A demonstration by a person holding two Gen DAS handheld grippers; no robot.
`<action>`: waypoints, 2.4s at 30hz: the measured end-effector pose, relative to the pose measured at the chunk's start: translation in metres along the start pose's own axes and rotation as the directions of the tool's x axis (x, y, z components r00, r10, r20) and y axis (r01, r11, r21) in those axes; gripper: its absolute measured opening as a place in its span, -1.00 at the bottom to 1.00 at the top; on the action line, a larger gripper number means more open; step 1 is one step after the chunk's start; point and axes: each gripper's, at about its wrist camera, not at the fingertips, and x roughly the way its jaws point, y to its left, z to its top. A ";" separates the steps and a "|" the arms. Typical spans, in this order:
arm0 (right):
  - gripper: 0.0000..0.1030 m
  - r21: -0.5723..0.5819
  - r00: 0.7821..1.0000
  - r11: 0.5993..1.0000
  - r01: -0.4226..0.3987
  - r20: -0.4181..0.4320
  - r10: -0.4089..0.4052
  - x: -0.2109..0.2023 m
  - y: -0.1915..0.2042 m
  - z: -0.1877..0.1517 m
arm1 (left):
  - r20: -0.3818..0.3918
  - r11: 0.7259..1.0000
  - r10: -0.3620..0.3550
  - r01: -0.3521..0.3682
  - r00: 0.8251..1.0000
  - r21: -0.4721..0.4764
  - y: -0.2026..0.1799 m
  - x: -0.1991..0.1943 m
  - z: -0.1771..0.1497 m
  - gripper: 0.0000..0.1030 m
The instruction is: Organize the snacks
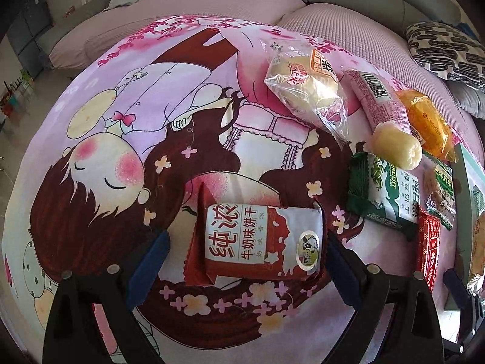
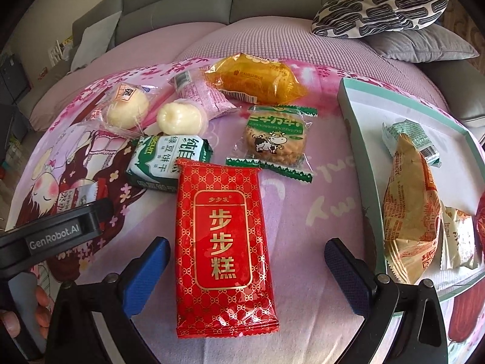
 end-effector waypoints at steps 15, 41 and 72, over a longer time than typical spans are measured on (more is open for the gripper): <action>0.14 0.011 0.999 0.999 -0.036 0.021 0.036 -0.005 -0.002 0.003 | 0.036 0.999 -0.054 0.054 0.998 0.002 -0.002 -0.016 0.002 0.42; -0.06 0.035 0.993 0.996 -0.076 0.098 0.072 -0.037 -0.010 0.007 | 0.136 0.995 -0.096 0.095 0.986 0.011 0.000 -0.054 0.004 0.23; -0.06 0.137 0.986 0.990 -0.013 0.167 -0.010 -0.067 -0.068 0.009 | 0.163 0.974 -0.193 0.168 0.968 0.153 -0.068 -0.083 -0.007 0.23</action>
